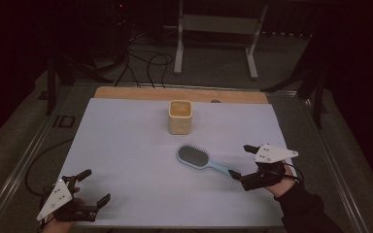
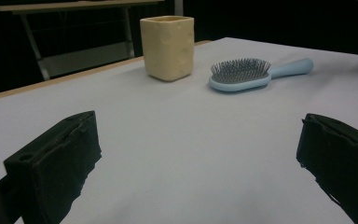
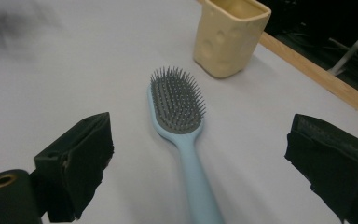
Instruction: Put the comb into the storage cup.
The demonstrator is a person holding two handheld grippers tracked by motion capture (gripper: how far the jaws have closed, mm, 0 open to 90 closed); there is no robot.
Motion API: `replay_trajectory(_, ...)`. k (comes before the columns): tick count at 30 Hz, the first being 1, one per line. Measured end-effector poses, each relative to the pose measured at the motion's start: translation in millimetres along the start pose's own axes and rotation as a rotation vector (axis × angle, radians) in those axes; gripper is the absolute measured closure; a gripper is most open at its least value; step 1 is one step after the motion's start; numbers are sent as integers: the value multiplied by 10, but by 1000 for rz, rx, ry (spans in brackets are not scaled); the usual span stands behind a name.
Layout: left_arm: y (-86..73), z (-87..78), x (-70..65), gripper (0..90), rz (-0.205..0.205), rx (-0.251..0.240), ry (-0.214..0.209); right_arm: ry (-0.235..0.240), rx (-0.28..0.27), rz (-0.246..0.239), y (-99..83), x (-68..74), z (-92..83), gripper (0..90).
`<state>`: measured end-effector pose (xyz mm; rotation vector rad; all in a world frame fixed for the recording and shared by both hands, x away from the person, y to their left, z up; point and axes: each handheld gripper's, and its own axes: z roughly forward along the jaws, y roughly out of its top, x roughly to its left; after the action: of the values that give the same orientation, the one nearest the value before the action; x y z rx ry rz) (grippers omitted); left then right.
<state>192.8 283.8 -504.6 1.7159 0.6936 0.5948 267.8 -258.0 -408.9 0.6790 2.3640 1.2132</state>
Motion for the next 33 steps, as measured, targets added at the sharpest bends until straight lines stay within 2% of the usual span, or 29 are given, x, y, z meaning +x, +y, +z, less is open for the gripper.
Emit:
replay_trajectory(7,3,0,-6,0,4,1,0,27,13,-22,110,-64,130,72)
replay_trajectory(19,8,-2,-10,0,10,2,2,65,49,-72,277,-77,319,73)
replay_trajectory(25,9,-3,-11,0,10,1,3,87,94,-100,306,-50,439,73)
replay_trajectory(33,10,-3,-11,0,11,-1,2,112,150,-113,290,-46,615,74)
